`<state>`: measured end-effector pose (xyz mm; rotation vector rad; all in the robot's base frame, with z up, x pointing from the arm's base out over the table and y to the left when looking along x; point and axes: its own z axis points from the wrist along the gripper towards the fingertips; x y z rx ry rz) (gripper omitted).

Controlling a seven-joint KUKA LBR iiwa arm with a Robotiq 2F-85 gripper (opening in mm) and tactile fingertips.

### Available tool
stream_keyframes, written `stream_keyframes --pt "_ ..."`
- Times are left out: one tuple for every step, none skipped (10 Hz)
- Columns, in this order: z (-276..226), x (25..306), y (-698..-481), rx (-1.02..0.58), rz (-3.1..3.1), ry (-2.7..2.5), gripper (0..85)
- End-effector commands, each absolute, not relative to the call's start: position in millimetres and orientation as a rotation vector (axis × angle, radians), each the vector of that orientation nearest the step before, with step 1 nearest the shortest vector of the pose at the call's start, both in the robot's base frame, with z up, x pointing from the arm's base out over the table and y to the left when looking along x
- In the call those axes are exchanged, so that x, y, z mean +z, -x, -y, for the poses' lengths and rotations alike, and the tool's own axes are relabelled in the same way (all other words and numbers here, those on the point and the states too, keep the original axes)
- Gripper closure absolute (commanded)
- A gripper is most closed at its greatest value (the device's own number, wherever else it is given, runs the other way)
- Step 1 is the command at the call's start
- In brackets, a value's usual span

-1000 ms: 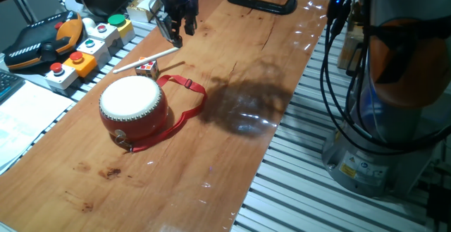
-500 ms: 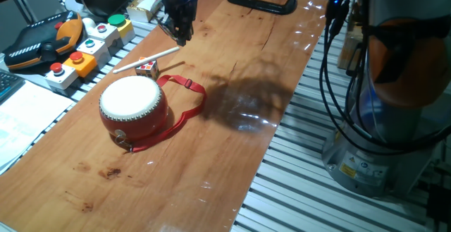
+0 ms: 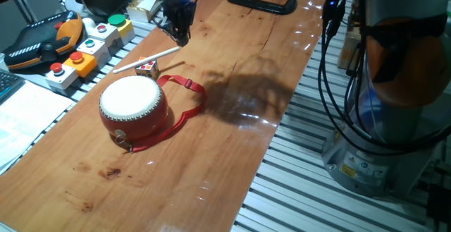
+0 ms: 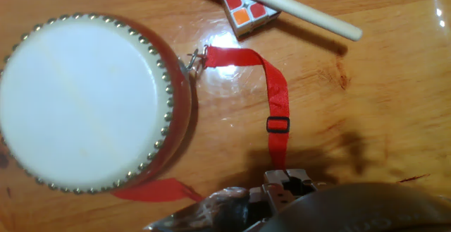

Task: Play the drum

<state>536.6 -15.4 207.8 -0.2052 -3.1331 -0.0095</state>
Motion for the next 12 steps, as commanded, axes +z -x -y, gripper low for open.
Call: stream_keyframes --pt "16.2 205.2 -538.9 -0.009 3.132 0.220 84.3" --pt "17.1 201.8 -541.5 -0.009 3.129 0.242 84.3" --pt "17.9 199.7 -542.8 -0.006 3.135 0.269 84.3" --pt "17.7 199.1 -543.3 0.006 3.138 0.289 84.3" --pt "17.2 199.2 -543.4 0.021 3.135 0.286 82.7" --pt "16.1 198.8 -543.4 -0.002 3.122 0.340 77.7" --pt "16.0 198.1 -544.3 0.010 3.121 0.353 76.0" --pt "16.7 197.4 -545.4 0.028 3.110 0.366 79.7" --pt "18.5 194.8 -547.8 -0.007 3.095 0.381 84.3" --pt "20.2 191.2 -549.5 0.017 3.093 0.400 84.3" --pt "20.7 190.4 -550.1 0.043 3.083 0.419 84.3" --pt "21.4 190.1 -550.5 0.055 3.080 0.428 84.3"
